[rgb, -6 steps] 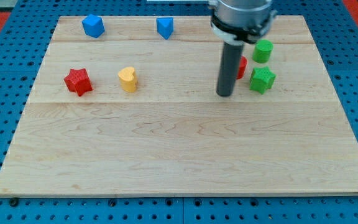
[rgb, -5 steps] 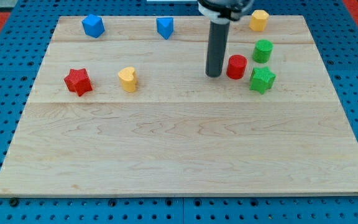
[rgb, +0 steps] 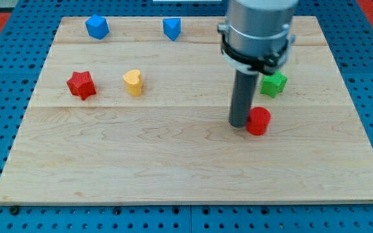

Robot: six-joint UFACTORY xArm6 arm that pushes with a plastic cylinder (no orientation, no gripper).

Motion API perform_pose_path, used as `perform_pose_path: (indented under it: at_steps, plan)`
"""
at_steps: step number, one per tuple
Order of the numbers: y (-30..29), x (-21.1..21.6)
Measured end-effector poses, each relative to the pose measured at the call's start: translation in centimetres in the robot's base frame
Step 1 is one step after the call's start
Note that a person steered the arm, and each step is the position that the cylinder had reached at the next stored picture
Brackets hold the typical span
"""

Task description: Push the red circle towards the bottom right

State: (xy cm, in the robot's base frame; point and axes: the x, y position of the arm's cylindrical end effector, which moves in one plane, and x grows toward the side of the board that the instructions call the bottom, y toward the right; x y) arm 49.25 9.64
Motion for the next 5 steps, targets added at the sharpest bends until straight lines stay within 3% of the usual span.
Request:
perform_pose_path:
  at_steps: [5]
  plan:
    - [2.21, -0.07]
